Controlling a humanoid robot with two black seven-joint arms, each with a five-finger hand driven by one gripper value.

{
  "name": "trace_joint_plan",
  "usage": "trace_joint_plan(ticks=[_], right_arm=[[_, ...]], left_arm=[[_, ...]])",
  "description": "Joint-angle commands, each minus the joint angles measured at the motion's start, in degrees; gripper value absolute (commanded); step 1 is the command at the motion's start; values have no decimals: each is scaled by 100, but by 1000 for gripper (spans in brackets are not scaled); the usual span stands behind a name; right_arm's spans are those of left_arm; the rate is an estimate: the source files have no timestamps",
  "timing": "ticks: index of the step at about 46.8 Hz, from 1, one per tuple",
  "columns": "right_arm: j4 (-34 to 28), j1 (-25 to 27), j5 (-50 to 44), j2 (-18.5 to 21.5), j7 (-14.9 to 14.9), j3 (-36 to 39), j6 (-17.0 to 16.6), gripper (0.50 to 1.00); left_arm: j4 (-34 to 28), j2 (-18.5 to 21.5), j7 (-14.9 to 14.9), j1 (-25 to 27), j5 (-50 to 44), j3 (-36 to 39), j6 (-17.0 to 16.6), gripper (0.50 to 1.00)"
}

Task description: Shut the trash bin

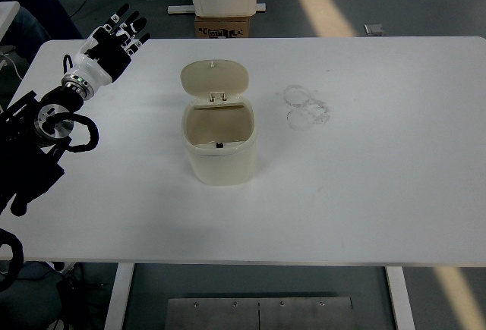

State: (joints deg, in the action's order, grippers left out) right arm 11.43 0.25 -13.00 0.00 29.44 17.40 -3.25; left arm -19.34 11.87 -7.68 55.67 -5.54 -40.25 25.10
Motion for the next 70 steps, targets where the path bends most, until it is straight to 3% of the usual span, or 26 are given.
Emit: trace_joint_plan(ticks=[1,70], right_arm=[[0,2,-1,0,0,0,0,991],[0,2,-1,0,0,0,0,991]], left_arm=[[-8,-9,-5,5,0,0,3,1000],[-290,52,30,102,-8,0,-67,1000]])
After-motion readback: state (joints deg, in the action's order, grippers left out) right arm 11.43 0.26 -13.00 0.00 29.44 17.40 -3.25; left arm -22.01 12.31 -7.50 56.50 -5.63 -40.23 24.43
